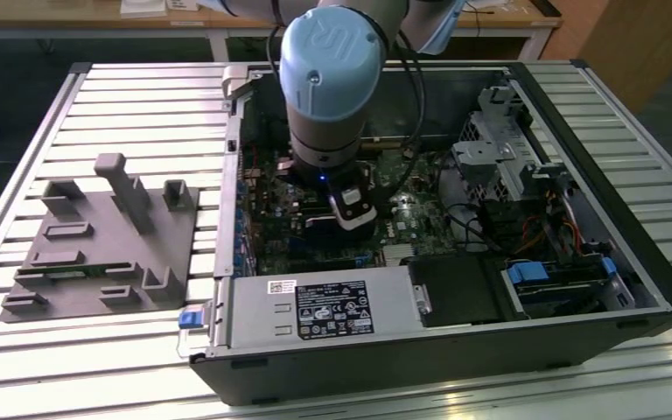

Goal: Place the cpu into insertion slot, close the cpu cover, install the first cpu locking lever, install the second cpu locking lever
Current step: 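Install the second cpu locking lever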

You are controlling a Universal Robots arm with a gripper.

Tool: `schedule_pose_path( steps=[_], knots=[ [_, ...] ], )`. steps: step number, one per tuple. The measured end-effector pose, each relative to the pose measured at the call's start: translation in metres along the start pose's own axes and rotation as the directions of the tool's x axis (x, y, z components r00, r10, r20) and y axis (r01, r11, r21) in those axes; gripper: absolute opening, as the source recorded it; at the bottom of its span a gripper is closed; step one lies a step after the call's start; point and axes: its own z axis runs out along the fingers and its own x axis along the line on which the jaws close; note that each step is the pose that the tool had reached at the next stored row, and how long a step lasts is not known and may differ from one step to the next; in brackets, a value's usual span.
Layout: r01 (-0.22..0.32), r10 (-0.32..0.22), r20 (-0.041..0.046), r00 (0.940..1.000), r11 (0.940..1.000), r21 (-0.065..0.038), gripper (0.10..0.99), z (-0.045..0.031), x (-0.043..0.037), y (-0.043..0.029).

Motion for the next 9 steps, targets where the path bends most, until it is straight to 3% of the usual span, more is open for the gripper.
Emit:
schedule_pose_path(
  steps=[6,9],
  knots=[
    [0.0,0.0,-0.0005,1.0,1.0,-0.004,0.106,0.0025,0.0007,-0.0012],
    [0.0,0.0,-0.0002,1.0,1.0,-0.005,0.106,-0.0019,0.0008,0.0008]
  ],
)
